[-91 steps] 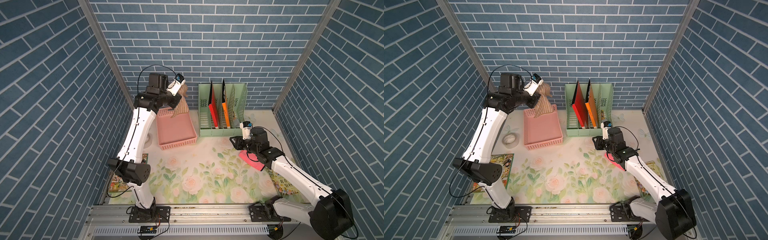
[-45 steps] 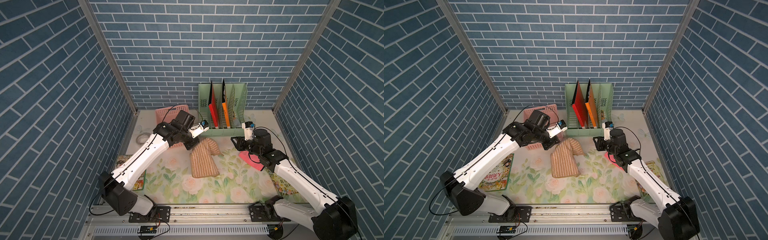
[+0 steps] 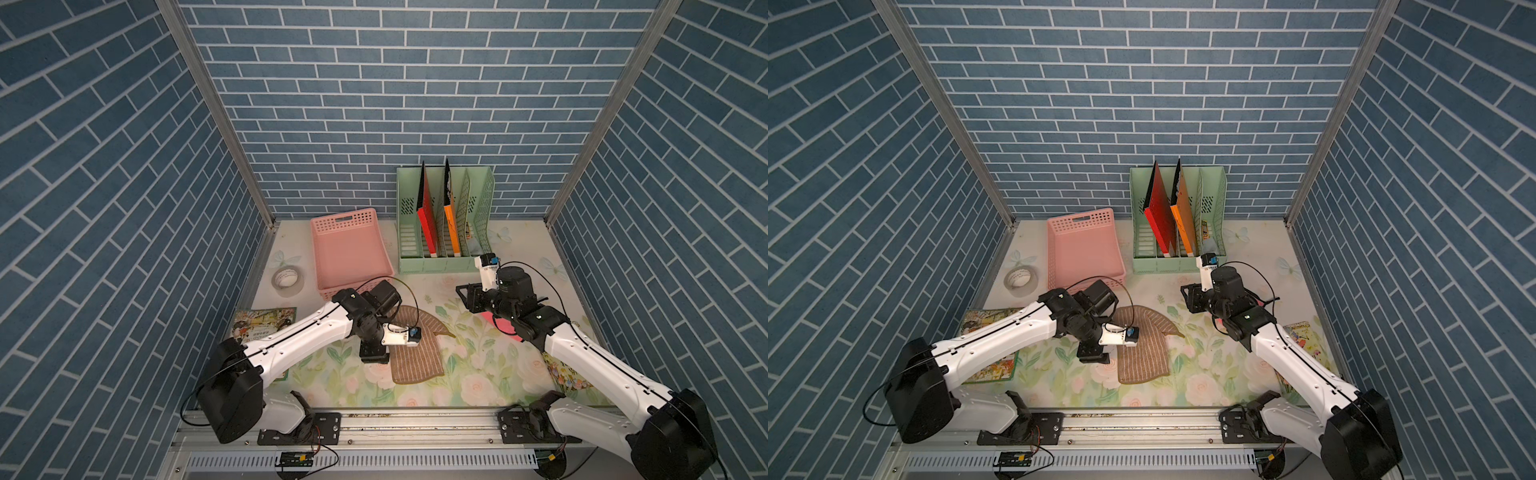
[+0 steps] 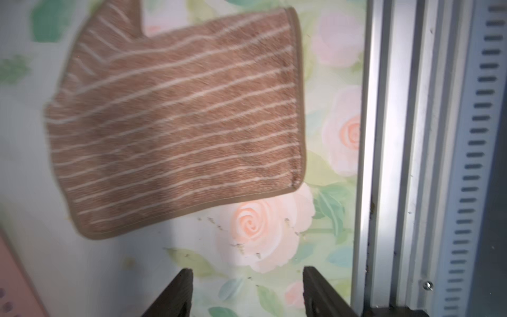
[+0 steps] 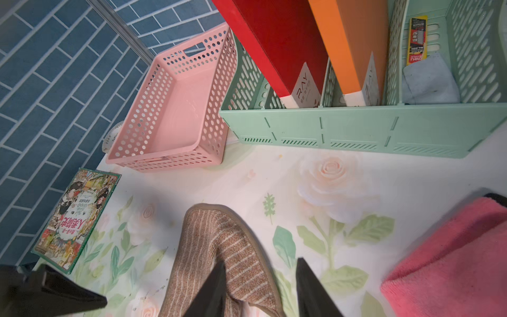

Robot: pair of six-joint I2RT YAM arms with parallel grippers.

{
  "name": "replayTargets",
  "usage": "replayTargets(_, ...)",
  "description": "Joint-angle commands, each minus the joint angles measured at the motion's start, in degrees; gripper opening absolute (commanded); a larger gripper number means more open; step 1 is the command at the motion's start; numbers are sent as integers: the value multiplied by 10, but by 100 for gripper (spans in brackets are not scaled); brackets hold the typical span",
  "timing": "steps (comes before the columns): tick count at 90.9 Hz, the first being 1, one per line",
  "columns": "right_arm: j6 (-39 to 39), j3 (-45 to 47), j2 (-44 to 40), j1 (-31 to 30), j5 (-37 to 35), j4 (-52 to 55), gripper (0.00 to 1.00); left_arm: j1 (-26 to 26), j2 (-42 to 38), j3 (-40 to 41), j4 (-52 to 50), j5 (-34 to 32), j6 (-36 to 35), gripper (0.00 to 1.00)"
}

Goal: Fold the square dishcloth
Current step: Place the cleaning item at the center of the board, then flatten out the cleaning item at the center of the board.

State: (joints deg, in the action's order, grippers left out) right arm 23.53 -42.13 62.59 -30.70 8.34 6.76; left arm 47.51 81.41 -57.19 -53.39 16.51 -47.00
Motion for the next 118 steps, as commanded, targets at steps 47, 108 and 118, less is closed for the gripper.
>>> replayTargets(47,-2,10,23,1,-32,40,43,120,114,56,128,-29,-43,58)
replayTargets(108,7,4,-36,4,-20,56,43,81,74,-94,74,-161,-8,0)
replayTargets(118,22,19,-65,4,-16,45,44,43,74,-254,-24,-128,16,0)
